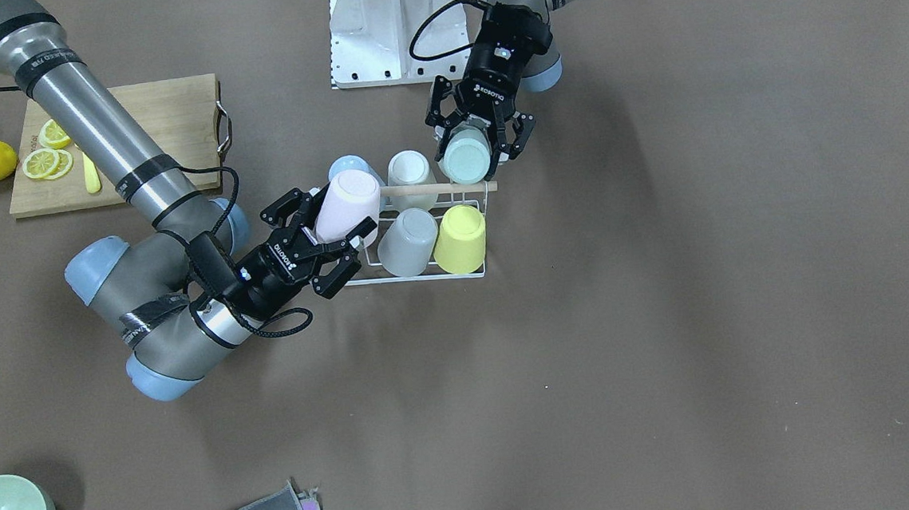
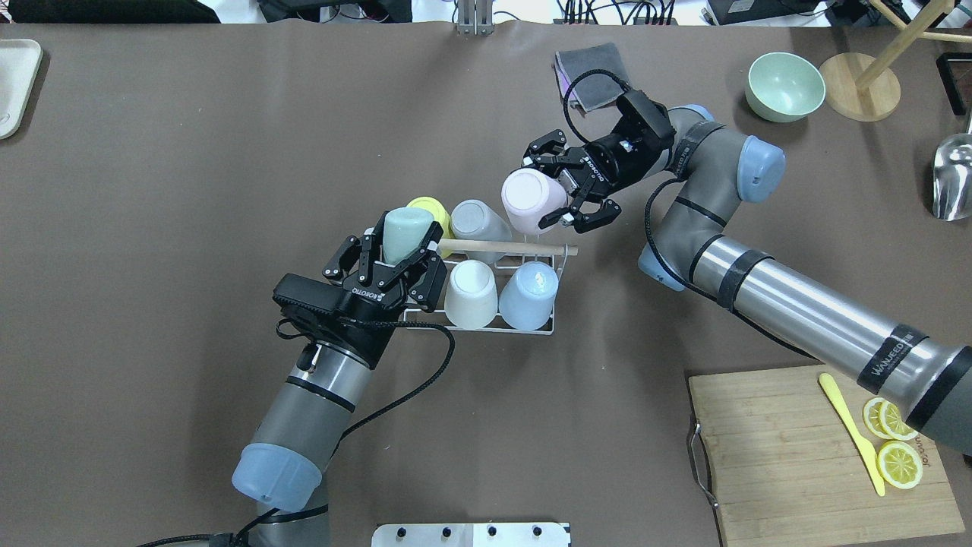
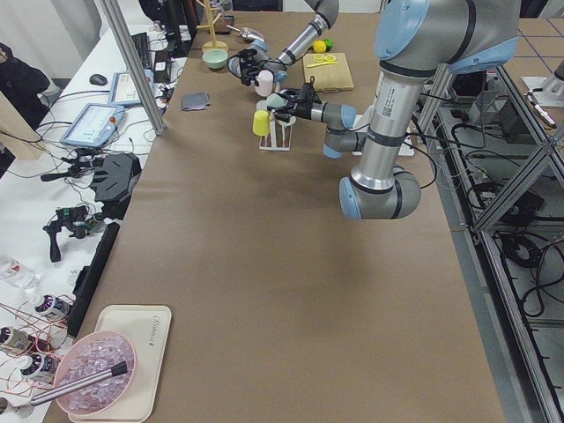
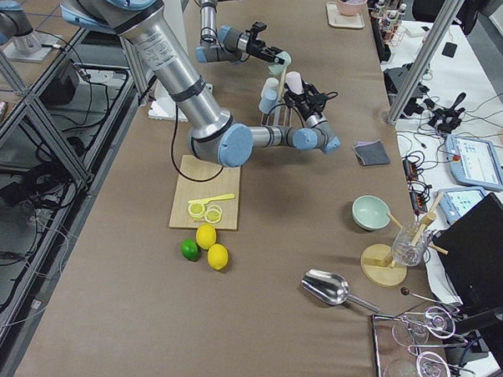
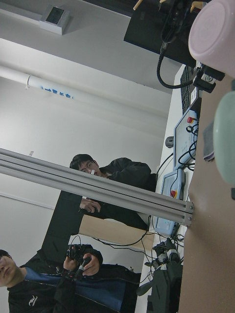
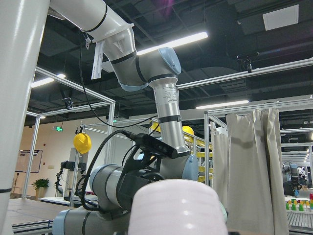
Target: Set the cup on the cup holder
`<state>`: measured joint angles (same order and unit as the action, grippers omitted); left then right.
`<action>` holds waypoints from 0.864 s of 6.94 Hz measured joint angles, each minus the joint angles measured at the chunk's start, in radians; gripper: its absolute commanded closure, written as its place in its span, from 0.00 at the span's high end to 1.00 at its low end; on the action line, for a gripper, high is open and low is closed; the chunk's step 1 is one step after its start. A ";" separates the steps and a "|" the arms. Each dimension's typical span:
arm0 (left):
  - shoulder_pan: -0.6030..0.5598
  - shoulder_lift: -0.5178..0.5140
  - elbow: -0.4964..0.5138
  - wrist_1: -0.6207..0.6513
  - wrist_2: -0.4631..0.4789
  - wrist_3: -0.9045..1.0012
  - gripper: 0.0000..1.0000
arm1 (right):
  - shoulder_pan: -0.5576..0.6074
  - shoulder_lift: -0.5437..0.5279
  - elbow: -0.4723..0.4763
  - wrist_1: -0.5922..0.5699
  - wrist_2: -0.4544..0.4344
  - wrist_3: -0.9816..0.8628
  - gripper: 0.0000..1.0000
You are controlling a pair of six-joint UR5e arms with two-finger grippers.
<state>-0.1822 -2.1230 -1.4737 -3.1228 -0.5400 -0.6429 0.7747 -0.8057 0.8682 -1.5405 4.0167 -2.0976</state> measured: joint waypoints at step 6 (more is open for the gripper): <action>-0.003 0.001 0.026 -0.036 0.070 0.031 0.98 | 0.037 0.000 0.006 -0.003 0.061 0.087 1.00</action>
<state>-0.1856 -2.1216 -1.4475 -3.1584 -0.4698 -0.6120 0.8113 -0.8056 0.8746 -1.5434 4.0776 -2.0103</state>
